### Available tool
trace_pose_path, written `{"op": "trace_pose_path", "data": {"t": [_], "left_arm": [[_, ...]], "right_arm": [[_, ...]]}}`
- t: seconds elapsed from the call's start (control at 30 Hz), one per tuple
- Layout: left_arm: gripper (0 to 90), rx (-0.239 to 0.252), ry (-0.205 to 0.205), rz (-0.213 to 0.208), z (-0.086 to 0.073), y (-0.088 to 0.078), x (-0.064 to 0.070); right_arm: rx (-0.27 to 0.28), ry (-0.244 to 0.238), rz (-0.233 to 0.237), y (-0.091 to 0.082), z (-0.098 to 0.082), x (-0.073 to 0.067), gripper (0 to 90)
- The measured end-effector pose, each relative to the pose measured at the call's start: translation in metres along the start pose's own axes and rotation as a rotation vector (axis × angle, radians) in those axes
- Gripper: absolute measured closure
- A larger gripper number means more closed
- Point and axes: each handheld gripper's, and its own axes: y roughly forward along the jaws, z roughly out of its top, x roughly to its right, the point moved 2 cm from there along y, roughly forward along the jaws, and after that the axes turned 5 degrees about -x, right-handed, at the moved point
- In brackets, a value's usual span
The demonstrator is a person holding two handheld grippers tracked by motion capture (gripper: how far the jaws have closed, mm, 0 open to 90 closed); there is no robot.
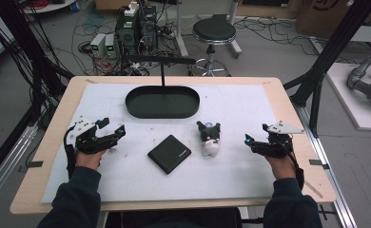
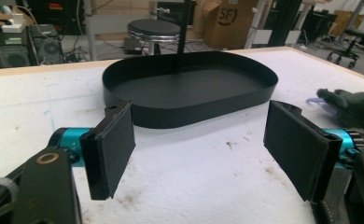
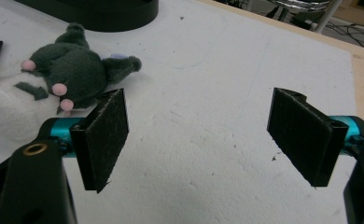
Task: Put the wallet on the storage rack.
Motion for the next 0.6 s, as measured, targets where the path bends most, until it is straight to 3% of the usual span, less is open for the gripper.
{"op": "trace_pose_path", "data": {"t": [0.23,0.37,0.6], "left_arm": [[35.3,-0.029,0.028,-0.075,0.000,0.004,0.012],[35.4,-0.084,0.061,-0.120,-0.003,0.016,0.026],[34.0,-0.119,0.082,-0.137,-0.006,0.026,0.035]], "right_arm": [[-0.007,-0.018,-0.006,-0.001,-0.001,-0.004,21.0],[-0.005,-0.019,-0.005,-0.002,0.000,-0.005,21.0],[-0.015,-0.017,0.009,0.005,0.000,-0.004,21.0]]}}
